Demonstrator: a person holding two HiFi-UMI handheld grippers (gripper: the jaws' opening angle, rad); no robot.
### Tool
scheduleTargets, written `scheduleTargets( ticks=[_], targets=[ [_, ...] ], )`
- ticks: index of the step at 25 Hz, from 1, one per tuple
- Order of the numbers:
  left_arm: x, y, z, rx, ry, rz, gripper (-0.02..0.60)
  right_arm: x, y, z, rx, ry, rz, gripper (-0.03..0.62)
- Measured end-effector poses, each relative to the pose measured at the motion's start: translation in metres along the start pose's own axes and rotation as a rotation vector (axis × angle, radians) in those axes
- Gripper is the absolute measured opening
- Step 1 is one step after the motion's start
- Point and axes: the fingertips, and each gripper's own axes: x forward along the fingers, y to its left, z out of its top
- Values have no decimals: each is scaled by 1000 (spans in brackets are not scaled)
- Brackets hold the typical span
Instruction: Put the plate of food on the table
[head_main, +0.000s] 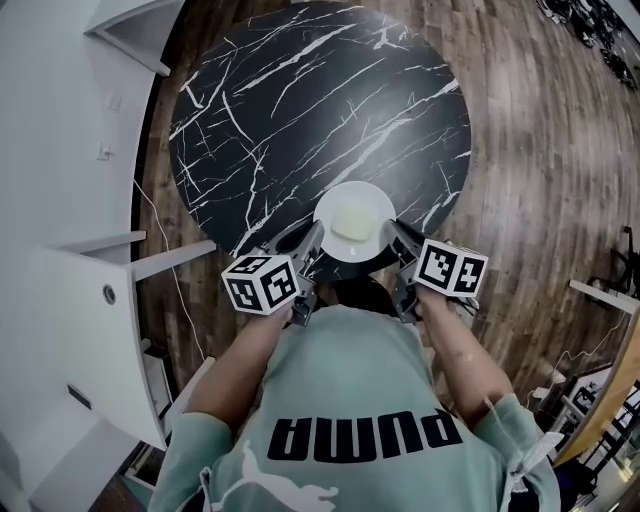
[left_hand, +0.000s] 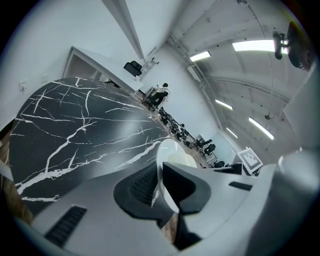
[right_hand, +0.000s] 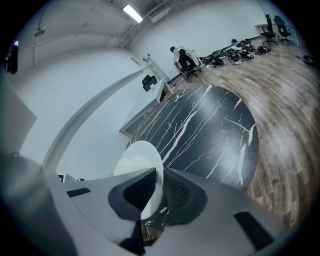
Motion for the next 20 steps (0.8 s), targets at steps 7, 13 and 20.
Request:
scheduleTargets(
  ticks=[7,13,20],
  targets=[
    [24,18,-13,9,4,55,41,19,-24,-1,-18,30,10,46],
    [42,33,-29,9,23,92,43,36,-45,-5,-45,54,26,46],
    [57,44,-44,26,51,121,46,46,-64,-11,-55,73,9,46]
  ],
)
